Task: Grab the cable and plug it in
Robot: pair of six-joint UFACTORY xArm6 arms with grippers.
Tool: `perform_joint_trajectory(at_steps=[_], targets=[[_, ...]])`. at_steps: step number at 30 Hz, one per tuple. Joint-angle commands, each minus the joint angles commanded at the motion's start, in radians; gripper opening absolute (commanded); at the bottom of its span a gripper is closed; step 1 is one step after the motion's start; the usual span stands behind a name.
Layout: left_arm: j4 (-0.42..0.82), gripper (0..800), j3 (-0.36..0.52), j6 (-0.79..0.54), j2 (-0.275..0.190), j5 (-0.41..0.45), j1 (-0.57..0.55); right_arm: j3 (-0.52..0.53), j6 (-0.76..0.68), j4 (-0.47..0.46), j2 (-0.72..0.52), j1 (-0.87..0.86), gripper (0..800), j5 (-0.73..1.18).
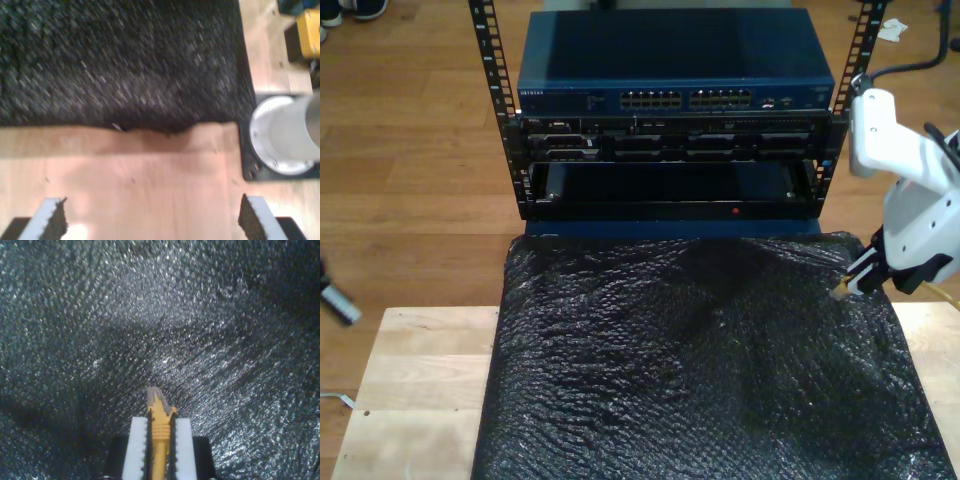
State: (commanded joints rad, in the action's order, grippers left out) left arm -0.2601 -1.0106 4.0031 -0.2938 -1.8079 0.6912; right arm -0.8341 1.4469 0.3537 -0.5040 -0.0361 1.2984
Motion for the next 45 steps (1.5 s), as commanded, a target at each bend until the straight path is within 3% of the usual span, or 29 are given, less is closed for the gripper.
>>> perform_joint_trajectory(at_steps=[5,11,16,21,35,45], targets=[[0.072,799,0.08,-0.181,-0.008,0.009,0.133,0.006,0.0,-0.003,0.02,0.002,1,-0.002],[0.129,799,0.187,-0.354,-0.052,0.034,0.269,0.006,-0.002,-0.012,0.034,0.003,1,-0.002],[0.196,799,0.315,-0.445,-0.104,0.123,0.365,0.011,-0.002,-0.012,0.044,0.003,1,-0.023],[0.235,800,0.411,-0.512,-0.143,0.175,0.419,0.026,0.0,-0.012,0.046,0.005,1,-0.029],[0.328,800,0.609,-0.585,-0.175,0.295,0.546,0.029,0.0,-0.017,0.06,0.005,1,-0.031],[0.338,800,0.66,-0.631,-0.238,0.315,0.583,0.029,0.0,-0.037,0.071,0.048,1,-0.094]])
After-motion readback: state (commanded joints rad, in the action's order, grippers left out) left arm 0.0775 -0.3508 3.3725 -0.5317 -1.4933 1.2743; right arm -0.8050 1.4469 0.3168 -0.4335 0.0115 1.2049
